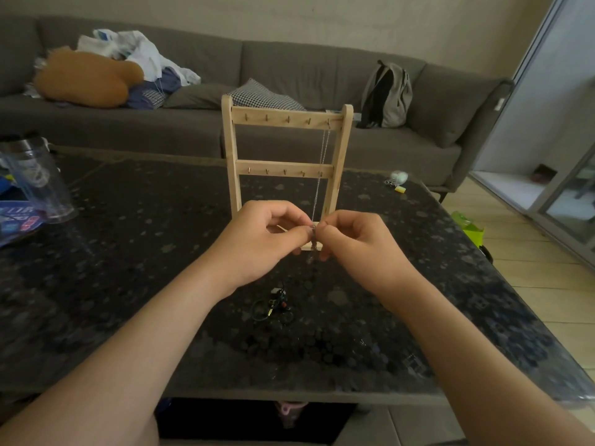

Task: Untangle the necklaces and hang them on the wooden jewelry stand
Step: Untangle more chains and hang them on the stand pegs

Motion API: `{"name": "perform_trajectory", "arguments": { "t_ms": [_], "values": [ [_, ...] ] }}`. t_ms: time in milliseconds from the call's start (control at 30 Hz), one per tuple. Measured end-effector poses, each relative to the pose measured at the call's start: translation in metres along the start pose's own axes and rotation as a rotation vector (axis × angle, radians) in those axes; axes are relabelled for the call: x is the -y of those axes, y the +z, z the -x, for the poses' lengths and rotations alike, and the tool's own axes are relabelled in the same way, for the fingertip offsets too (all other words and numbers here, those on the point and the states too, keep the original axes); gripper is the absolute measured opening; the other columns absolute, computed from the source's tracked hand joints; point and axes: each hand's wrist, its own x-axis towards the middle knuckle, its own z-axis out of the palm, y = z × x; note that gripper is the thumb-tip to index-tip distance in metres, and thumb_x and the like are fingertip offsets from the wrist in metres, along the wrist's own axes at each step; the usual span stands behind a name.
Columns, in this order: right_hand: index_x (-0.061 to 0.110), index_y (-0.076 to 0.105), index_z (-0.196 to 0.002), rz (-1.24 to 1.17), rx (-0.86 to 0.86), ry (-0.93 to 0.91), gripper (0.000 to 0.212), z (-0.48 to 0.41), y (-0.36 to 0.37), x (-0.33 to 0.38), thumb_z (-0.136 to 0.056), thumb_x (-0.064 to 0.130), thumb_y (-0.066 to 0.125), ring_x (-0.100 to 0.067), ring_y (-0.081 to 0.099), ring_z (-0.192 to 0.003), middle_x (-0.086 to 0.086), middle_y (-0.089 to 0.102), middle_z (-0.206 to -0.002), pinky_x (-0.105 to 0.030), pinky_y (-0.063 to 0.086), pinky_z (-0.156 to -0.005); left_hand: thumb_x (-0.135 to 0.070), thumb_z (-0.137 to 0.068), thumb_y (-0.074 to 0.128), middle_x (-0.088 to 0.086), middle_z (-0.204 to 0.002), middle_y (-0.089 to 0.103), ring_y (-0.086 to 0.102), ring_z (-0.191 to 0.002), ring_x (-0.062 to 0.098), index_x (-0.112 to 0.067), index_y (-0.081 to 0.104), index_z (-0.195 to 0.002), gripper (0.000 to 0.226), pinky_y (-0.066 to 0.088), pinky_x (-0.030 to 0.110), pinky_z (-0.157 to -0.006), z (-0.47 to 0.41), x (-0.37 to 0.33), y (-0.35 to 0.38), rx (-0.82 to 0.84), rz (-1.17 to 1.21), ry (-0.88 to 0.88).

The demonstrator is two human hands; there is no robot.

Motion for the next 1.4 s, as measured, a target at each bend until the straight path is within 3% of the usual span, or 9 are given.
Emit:
{"name": "perform_trajectory", "arguments": {
  "t_ms": [333,467,700,767,833,933,1133,1267,1400],
  "values": [
    [0.012,0.07,-0.101,0.052,-0.011,-0.099,0.029,0.001,0.005,0.002,-0.113,0.028,0.049,-0.021,0.064,-0.074,-0.016,0.072,-0.094,-0.036,0.056,-0.069,-0.032,-0.112,0.051,-0.002,-0.103,0.08,0.076,-0.101,0.015,-0.021,0.077,-0.111,0.028,0.057,0.046,-0.104,-0.002,-0.001,0.002,0.079,0.14,-0.167],
    [0.0,0.067,-0.104,0.034,0.094,-0.045,0.036,0.001,0.007,0.005,-0.114,0.022,0.039,-0.006,0.058,-0.076,-0.004,0.061,-0.084,-0.023,0.051,-0.073,-0.033,-0.112,0.049,0.002,-0.104,0.079,0.074,-0.107,0.022,-0.024,0.075,-0.104,0.03,0.054,0.046,-0.102,-0.002,0.0,0.004,0.107,0.198,-0.196],
    [-0.003,0.065,-0.098,0.097,0.093,-0.086,0.038,0.003,0.011,0.007,-0.111,0.023,0.04,-0.016,0.055,-0.072,-0.012,0.061,-0.081,-0.035,0.048,-0.07,-0.038,-0.114,0.04,0.003,-0.103,0.073,0.069,-0.109,0.024,-0.018,0.072,-0.107,0.039,0.053,0.046,-0.104,0.001,-0.006,0.006,0.154,0.125,-0.188],
    [0.003,0.068,-0.099,0.082,0.079,-0.117,0.038,0.003,0.012,0.006,-0.114,0.026,0.042,-0.021,0.06,-0.069,-0.018,0.068,-0.087,-0.037,0.049,-0.064,-0.035,-0.114,0.043,0.001,-0.095,0.071,0.07,-0.102,0.02,-0.017,0.072,-0.101,0.037,0.057,0.039,-0.096,0.0,-0.005,0.005,0.089,0.107,-0.128],
    [0.009,0.069,-0.099,0.066,0.047,-0.141,0.033,0.003,0.011,0.004,-0.114,0.03,0.048,-0.008,0.058,-0.058,-0.016,0.071,-0.085,-0.023,0.043,-0.053,-0.031,-0.112,0.052,-0.004,-0.091,0.073,0.072,-0.094,0.011,-0.019,0.076,-0.1,0.03,0.058,0.025,-0.084,-0.002,-0.001,0.001,-0.002,0.088,-0.031],
    [0.014,0.07,-0.095,0.061,0.017,-0.188,0.026,0.002,0.009,0.001,-0.111,0.03,0.057,-0.002,0.056,-0.059,-0.009,0.071,-0.079,-0.018,0.046,-0.057,-0.024,-0.107,0.063,-0.011,-0.095,0.076,0.073,-0.096,0.007,-0.024,0.08,-0.103,0.017,0.058,0.016,-0.08,-0.003,0.004,-0.002,-0.098,-0.015,0.105],
    [0.014,0.073,-0.098,-0.01,-0.011,-0.176,0.02,0.003,0.008,0.0,-0.108,0.027,0.061,-0.033,0.071,-0.083,-0.01,0.075,-0.082,-0.046,0.058,-0.079,-0.025,-0.105,0.068,-0.012,-0.1,0.08,0.076,-0.1,0.013,-0.026,0.082,-0.111,0.015,0.064,0.039,-0.095,-0.003,0.003,-0.001,-0.083,0.041,0.102],
    [0.019,0.076,-0.1,0.022,-0.031,-0.167,0.018,0.002,0.007,-0.003,-0.107,0.027,0.062,-0.03,0.072,-0.084,-0.006,0.076,-0.084,-0.052,0.06,-0.082,-0.024,-0.101,0.075,-0.011,-0.099,0.082,0.078,-0.098,0.016,-0.027,0.084,-0.11,0.013,0.064,0.048,-0.097,-0.002,0.005,-0.001,-0.102,0.068,0.089],
    [0.022,0.08,-0.095,0.036,-0.113,-0.175,0.016,-0.001,0.007,-0.006,-0.104,0.026,0.066,-0.013,0.074,-0.08,0.004,0.078,-0.083,-0.042,0.064,-0.08,-0.022,-0.102,0.073,-0.014,-0.098,0.08,0.076,-0.095,0.011,-0.029,0.083,-0.11,0.014,0.063,0.048,-0.097,-0.003,0.007,0.002,-0.119,0.016,0.072]
  ]
}}
